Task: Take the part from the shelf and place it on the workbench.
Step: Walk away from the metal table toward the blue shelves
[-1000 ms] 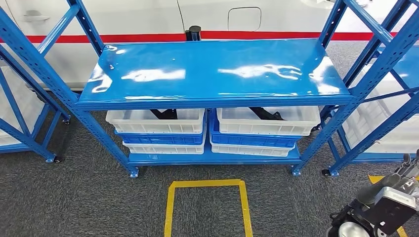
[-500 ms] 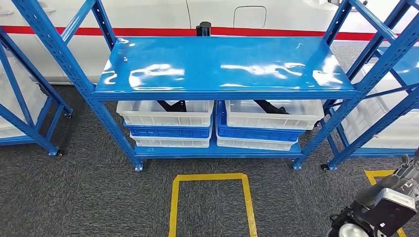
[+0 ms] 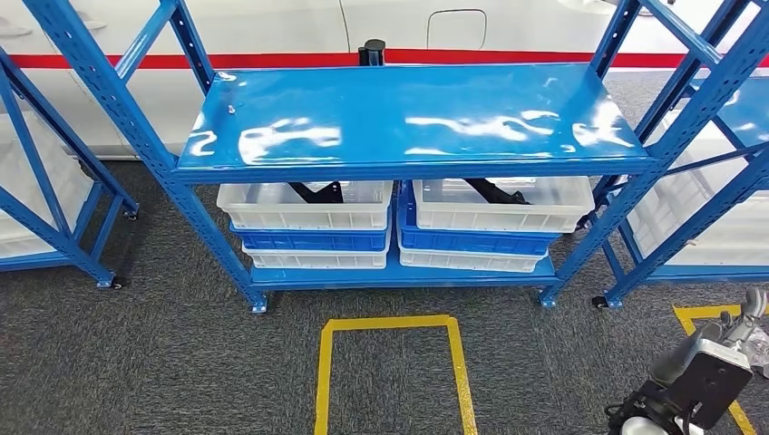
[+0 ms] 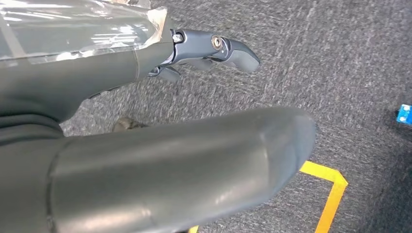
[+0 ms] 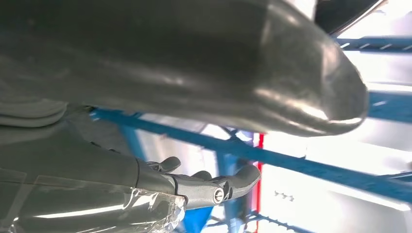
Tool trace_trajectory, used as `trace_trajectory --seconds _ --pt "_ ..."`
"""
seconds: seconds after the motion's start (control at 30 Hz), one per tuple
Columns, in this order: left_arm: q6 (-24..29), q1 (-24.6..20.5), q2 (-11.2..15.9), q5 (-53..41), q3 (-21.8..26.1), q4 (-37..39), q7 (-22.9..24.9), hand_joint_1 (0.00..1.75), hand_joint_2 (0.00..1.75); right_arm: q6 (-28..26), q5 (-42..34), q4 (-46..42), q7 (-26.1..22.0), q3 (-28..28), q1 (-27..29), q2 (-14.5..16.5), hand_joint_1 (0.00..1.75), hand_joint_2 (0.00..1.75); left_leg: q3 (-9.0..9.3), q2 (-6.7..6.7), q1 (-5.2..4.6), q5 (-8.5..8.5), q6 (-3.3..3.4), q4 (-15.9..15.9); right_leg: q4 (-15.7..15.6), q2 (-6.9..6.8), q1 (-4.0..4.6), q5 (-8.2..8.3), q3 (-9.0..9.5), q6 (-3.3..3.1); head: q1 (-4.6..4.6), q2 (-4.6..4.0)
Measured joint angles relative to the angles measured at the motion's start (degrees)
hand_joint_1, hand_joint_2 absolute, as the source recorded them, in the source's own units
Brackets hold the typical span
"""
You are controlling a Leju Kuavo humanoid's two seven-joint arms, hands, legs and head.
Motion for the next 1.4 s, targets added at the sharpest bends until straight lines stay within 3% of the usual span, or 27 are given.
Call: trace_trajectory --seconds 0.07,0.13,0.2,0.3,0.43,0.7,1.0,1.2,1.4 --pt "-0.3 0.0 0.0 -0.5 0.4 0.0 0.1 0.00 1.75 0.6 -0.2 2.9 0.4 -2.4 0.0 0.3 0.00 0.00 3.29 -0.39 0.30 2.24 -0.63 -6.1 0.1 0.13 -0.13 -0.05 -0.32 1.03 -0.11 0.00" --pt "-0.6 0.0 -0.1 -1.0 0.8 0.0 0.1 0.00 1.75 1.4 -0.4 6.4 0.7 -5.0 -0.2 0.5 0.00 0.00 4.23 -0.83 0.04 1.85 -0.08 -8.2 0.2 0.22 0.19 -0.01 -0.74 1.96 -0.23 0.00" --pt "-0.6 -0.1 -0.1 -1.4 1.2 0.0 0.2 0.00 1.75 2.2 -0.4 10.5 1.2 -8.0 -0.4 0.6 0.00 0.00 3.94 -0.94 -0.09 1.56 0.84 -8.8 0.1 0.23 0.30 0.18 -0.98 1.85 0.01 0.00" --pt "-0.7 -0.1 -0.2 -2.0 1.9 0.1 0.2 0.00 1.75 3.0 -0.1 17.7 2.4 -12.7 -1.2 0.6 0.00 0.00 3.74 -1.00 -0.53 1.69 1.54 -8.8 -0.7 0.21 0.11 0.59 -1.07 1.41 0.39 0.00" --pt "-1.0 -0.4 -0.1 -2.9 2.9 0.6 0.2 0.00 1.75 4.8 0.6 28.0 1.3 -18.7 -2.6 0.6 0.00 1.75 3.68 -0.94 -0.93 1.72 2.24 -8.8 -1.3 0.23 -0.13 1.16 -0.83 2.01 0.45 0.00" --pt "-0.7 -1.7 0.8 -4.7 4.7 3.7 0.1 0.00 1.75 8.5 3.6 45.3 3.3 -26.0 -4.5 0.5 0.00 1.75 3.62 -0.70 -1.15 1.76 2.52 -8.7 -1.4 0.29 -0.27 1.41 -1.00 3.62 0.46 0.00" --pt "0.5 -3.3 2.3 -7.0 5.4 9.9 -0.1 0.00 1.75 12.7 7.0 64.9 4.3 -29.2 -6.0 0.0 0.00 1.75 3.64 -0.67 -0.78 1.81 2.46 -8.8 -1.2 0.32 0.00 1.39 -1.13 3.65 0.46 0.00" --pt "2.3 -5.0 3.4 -8.0 5.6 14.6 -0.1 0.00 1.75 16.7 12.8 72.8 9.2 -28.1 -6.8 0.2 0.00 1.75 3.64 -0.67 -0.77 1.81 2.46 -8.8 -1.2 0.34 0.00 1.39 -1.16 3.64 0.47 0.00" --pt "2.6 -5.7 4.2 -8.2 5.6 17.0 -0.1 0.00 1.75 17.2 13.7 76.3 9.8 -26.9 -7.1 0.5 0.00 1.75 3.64 -0.64 -0.77 1.82 2.47 -8.8 -1.2 0.34 -0.01 1.39 -1.16 3.63 0.48 0.00"
